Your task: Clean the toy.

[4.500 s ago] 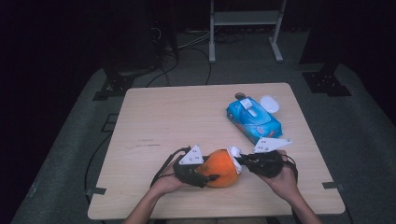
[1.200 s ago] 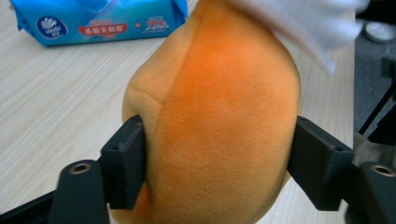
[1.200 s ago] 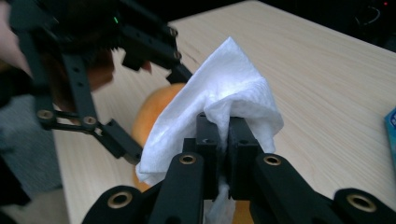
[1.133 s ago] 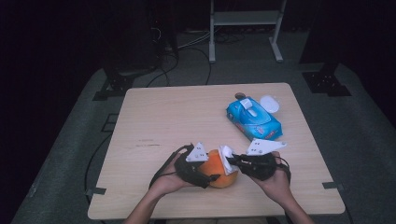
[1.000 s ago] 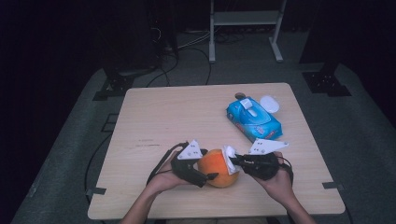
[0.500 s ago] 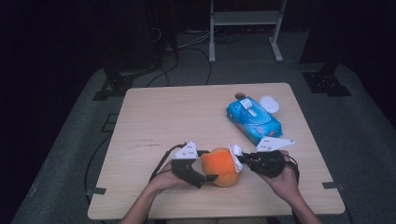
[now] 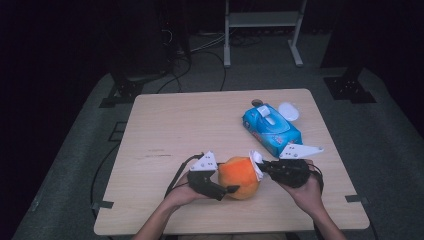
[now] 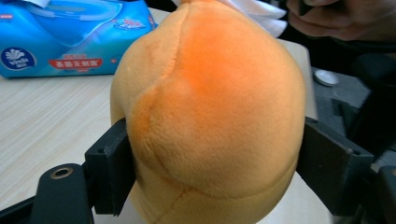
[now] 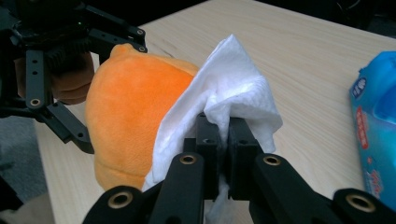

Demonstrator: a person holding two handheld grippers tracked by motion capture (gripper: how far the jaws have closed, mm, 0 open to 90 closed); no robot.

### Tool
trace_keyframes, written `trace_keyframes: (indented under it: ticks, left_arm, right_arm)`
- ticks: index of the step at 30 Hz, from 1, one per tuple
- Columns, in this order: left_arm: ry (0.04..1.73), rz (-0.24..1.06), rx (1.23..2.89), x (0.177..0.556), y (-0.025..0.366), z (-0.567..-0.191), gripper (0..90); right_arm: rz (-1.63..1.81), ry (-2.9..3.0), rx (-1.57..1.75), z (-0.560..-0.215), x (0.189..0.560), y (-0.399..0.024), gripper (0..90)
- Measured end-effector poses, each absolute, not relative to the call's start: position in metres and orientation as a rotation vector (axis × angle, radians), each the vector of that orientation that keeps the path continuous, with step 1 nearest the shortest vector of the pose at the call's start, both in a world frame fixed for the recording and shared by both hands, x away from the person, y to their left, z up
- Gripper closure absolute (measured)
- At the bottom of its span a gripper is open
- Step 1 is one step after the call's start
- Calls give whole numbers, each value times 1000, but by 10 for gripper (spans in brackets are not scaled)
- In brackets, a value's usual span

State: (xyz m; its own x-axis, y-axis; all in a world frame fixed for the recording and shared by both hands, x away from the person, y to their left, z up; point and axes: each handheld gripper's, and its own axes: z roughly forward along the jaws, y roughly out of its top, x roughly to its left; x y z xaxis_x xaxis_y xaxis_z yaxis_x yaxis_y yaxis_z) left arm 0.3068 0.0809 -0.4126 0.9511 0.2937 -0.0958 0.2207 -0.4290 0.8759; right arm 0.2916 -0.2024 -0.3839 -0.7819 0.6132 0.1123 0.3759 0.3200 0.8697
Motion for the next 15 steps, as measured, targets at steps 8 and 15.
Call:
trace_keyframes:
  ticks: [8, 15]
  left_arm:
    - [475, 101, 2050, 314, 84, -427, 254]
    - [519, 121, 2014, 315, 80, -430, 230]
  right_arm:
    - [1424, 2380, 919, -397, 297, -196, 849]
    - [1383, 2416, 740, -388, 279, -173, 849]
